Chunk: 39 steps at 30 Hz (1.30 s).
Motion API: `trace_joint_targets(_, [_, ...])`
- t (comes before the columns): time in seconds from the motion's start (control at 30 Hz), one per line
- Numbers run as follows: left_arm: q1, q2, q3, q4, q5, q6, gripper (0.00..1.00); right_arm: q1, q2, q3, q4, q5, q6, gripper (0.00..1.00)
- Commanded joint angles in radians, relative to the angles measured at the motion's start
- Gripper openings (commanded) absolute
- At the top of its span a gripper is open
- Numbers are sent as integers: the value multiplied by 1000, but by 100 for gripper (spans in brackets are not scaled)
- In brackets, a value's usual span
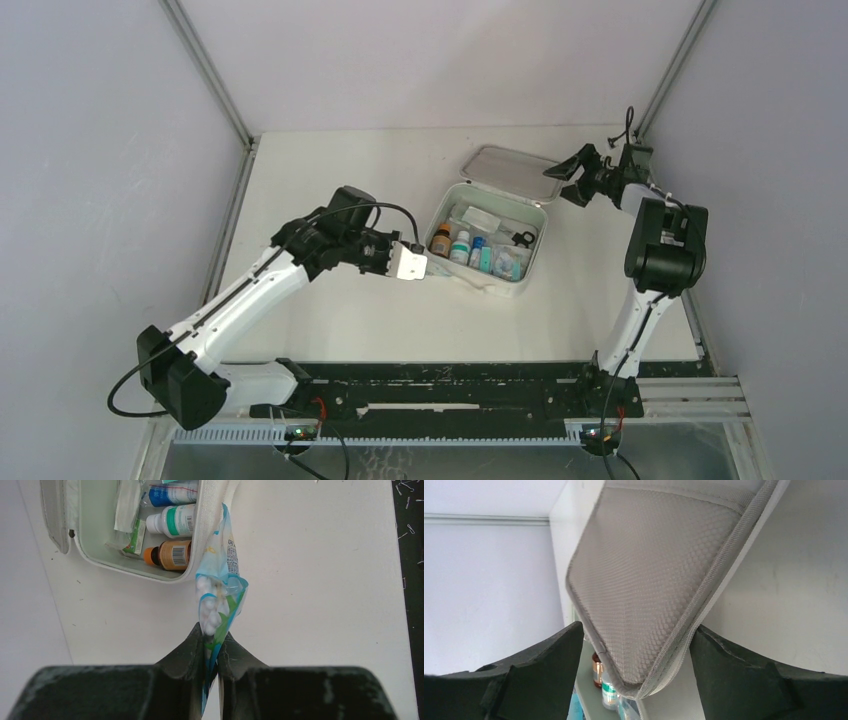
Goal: Organize the medicine kit
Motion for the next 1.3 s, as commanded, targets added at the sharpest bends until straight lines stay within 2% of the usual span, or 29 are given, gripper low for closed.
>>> trace_joint_targets(0.0, [15, 3, 71, 5, 1, 9, 15, -9, 8, 59, 149, -122, 78, 75])
trace_joint_targets(0.37, [43, -3, 71, 9, 14, 7, 15, -10, -84, -4, 275, -220, 66, 70])
trace_joint_targets(0.77, [51, -14, 70, 8, 17, 16, 14, -8, -130, 6, 369, -297, -45, 67])
trace_joint_targets(1.27, [52, -14, 75, -2, 0, 28, 14, 22, -133, 152, 271, -333, -246, 66])
